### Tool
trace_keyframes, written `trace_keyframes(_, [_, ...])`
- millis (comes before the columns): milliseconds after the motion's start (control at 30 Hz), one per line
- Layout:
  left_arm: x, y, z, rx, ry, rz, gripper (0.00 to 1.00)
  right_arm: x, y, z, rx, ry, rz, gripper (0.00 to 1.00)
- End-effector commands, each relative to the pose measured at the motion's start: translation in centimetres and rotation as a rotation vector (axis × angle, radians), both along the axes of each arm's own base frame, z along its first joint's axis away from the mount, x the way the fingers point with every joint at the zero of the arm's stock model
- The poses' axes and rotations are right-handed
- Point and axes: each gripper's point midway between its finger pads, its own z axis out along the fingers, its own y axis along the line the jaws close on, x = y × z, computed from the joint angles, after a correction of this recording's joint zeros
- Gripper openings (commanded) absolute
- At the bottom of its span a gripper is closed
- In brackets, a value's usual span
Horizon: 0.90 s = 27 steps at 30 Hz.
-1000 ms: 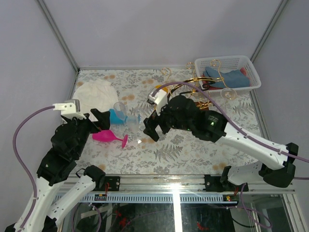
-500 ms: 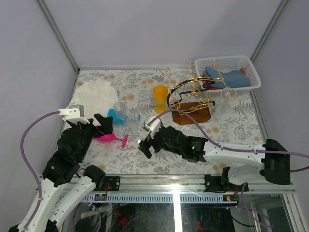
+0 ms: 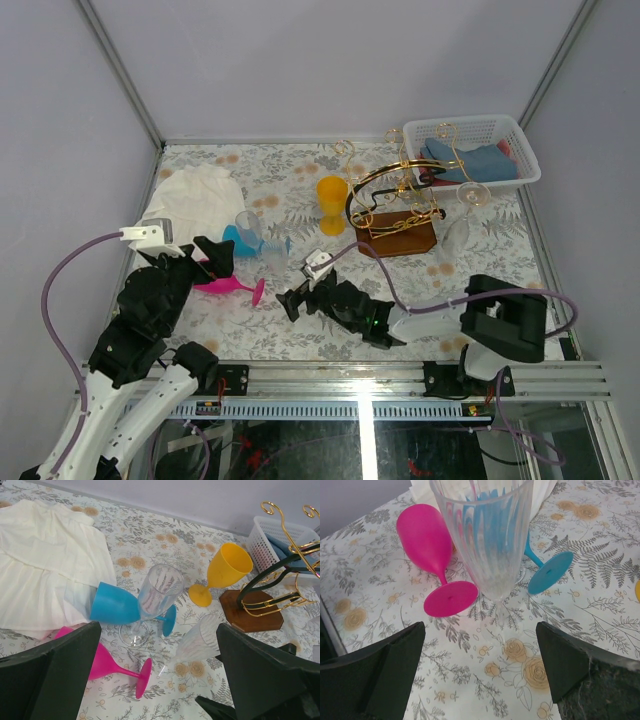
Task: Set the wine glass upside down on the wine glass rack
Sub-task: Pick up the wine glass at the center of the board.
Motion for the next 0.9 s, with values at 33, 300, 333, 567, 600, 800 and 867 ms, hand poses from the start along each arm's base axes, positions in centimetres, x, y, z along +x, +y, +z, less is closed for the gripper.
trace_keyframes(33, [0.4, -0.1, 1.5, -0.047, -0.063, 0.008, 1.00, 2.1, 1.8, 3.2, 0.207, -0.108, -0.092, 0.97])
trace_keyframes(300, [0.4, -0.2, 1.4, -0.047, -0.063, 0.005, 1.00, 3.9, 1.9, 2.4, 0.272, -0.214, -0.180, 0.87])
trace_keyframes(333, [0.4, -0.2, 1.4, -0.047, -0.063, 0.003, 1.00, 4.0, 2.1, 2.3, 0.272, -0.222, -0.183, 0.86])
trace_keyframes(567, [0.4, -0.2, 1.5, -0.049, -0.065, 0.001, 1.00, 5.0, 2.6, 1.6, 0.263, -0.288, -0.221, 0.81])
trace_keyframes(600, [0.4, -0.3, 1.5, -0.050, -0.066, 0.000, 1.00, 5.2, 2.7, 1.5, 0.260, -0.296, -0.223, 0.81])
trace_keyframes(800, [0.4, -0.4, 1.4, -0.046, -0.062, -0.004, 1.00, 5.7, 3.4, 1.3, 0.263, -0.326, -0.228, 0.79])
trace_keyframes(867, [0.4, -0.3, 1.4, -0.047, -0.063, -0.004, 1.00, 6.0, 3.6, 1.1, 0.262, -0.327, -0.229, 0.78])
